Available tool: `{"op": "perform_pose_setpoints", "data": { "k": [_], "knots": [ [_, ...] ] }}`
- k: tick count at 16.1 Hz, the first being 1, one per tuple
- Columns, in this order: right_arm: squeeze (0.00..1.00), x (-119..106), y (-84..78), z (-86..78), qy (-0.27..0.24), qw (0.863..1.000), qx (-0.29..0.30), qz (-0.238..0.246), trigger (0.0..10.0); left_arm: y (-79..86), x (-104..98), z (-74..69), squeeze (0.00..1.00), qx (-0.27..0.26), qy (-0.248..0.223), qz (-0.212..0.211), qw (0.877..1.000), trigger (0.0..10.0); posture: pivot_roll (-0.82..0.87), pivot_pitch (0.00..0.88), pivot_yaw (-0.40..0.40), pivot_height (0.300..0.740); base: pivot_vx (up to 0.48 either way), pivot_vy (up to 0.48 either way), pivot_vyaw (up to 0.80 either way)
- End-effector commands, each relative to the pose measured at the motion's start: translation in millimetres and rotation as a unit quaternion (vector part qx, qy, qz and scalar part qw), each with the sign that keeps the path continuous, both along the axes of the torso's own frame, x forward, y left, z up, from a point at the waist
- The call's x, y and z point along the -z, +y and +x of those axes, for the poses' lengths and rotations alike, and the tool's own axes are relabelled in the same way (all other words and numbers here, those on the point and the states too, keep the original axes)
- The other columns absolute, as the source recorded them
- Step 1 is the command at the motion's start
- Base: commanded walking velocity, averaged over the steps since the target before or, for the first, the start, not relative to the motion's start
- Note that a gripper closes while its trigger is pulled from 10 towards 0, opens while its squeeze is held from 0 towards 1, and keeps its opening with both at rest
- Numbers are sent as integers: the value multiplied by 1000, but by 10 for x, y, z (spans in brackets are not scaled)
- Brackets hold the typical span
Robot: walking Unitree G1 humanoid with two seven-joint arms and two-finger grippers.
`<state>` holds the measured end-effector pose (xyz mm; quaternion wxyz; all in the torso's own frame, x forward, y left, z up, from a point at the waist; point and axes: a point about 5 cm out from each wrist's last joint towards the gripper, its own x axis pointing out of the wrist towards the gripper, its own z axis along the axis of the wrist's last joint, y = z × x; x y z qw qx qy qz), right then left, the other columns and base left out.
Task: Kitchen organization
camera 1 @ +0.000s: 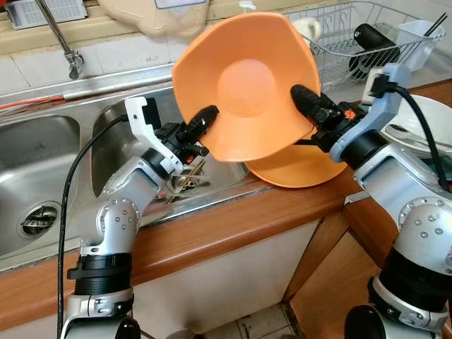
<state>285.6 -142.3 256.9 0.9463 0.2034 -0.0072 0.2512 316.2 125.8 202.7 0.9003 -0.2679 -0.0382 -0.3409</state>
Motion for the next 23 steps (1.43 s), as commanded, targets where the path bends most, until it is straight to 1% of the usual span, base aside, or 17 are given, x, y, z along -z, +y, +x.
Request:
{"op": "perform_pose_setpoints", "data": {
  "k": [1, 2, 3, 5, 7, 9, 10, 11, 12, 13, 14, 16, 18, 19, 20, 22, 23],
  "knots": [
    [627, -59, 0, -10, -21, 1000, 8, -2, 10000, 36, -12, 38, 0, -17, 2, 10, 1000, 0, -172, 0, 103, 740, 0, 0, 0],
    [0, -59, 8, -11, -22, 1000, 6, -7, 10000, 57, -31, 47, 0, -23, -1, 5, 1000, 0, -172, 0, 103, 740, 0, 0, 0],
    [0, -63, 32, -22, -26, 999, -1, -21, 10000, 95, -84, 60, 0, -34, -8, -7, 999, 0, -172, 0, 103, 740, 0, 0, 0],
    [0, -54, 59, -31, -31, 998, -6, -52, 10000, 142, -111, 84, 0, -47, -13, -8, 999, 0, -173, 0, 103, 740, 0, 0, 0],
    [0, -27, 133, -57, -41, 993, -21, -112, 10000, 335, -135, 185, 0, -113, -17, 11, 993, 0, -174, 0, 108, 740, 0, 0, 0],
    [0, 7, 165, -69, -40, 989, -27, -143, 10000, 454, -147, 230, 0, -149, -19, 27, 988, 0, -174, 0, 111, 740, 0, 0, 0],
    [0, 77, 192, -88, -35, 982, -33, -181, 10000, 622, -140, 274, 0, -195, -19, 64, 979, 0, -174, 0, 111, 740, 0, 0, 0],
    [0, 93, 197, -92, -34, 981, -35, -188, 10000, 665, -134, 284, 0, -206, -18, 75, 976, 0, -174, 0, 111, 740, 0, 0, 0],
    [0, 125, 201, -97, -32, 978, -37, -204, 10000, 740, -107, 304, 0, -224, -14, 101, 969, 0, -174, 0, 111, 740, 0, 0, 0],
    [0, 181, 208, -107, -25, 972, -43, -231, 10000, 890, -33, 343, 0, -267, 3, 156, 951, 0, -172, 0, 102, 740, 0, 0, 0],
    [0, 208, 215, -113, -23, 968, -48, -246, 10000, 966, 12, 363, 0, -290, 13, 189, 938, 0, -172, 0, 100, 740, 0, 0, 0],
    [0, 233, 227, -123, -23, 964, -56, -260, 10000, 1000, 58, 380, 0, -299, 21, 216, 930, 0, -173, 0, 97, 740, 0, 0, 0],
    [0, 307, 260, -161, -16, 955, -78, -285, 10000, 910, 294, 427, 0, -262, 69, 257, 928, 0, -178, 0, 93, 740, 0, 0, 0],
    [0, 327, 266, -175, -12, 954, -84, -288, 10000, 879, 361, 436, 0, -251, 84, 261, 928, 0, -178, 0, 93, 740, 0, 0, 0],
    [0, 346, 264, -189, -9, 952, -88, -292, 10000, 853, 441, 445, 0, -242, 104, 271, 926, 510, -184, 0, 96, 740, 0, 0, 0],
    [0, 381, 250, -214, -4, 949, -91, -302, 10000, 812, 629, 460, 0, -218, 156, 290, 919, 2196, -197, 0, 105, 740, 0, 0, 0],
    [0, 390, 245, -221, -3, 948, -91, -304, 10000, 799, 682, 466, 0, -208, 172, 295, 916, 2588, -200, 0, 108, 740, 0, 0, 0]
  ]
}}
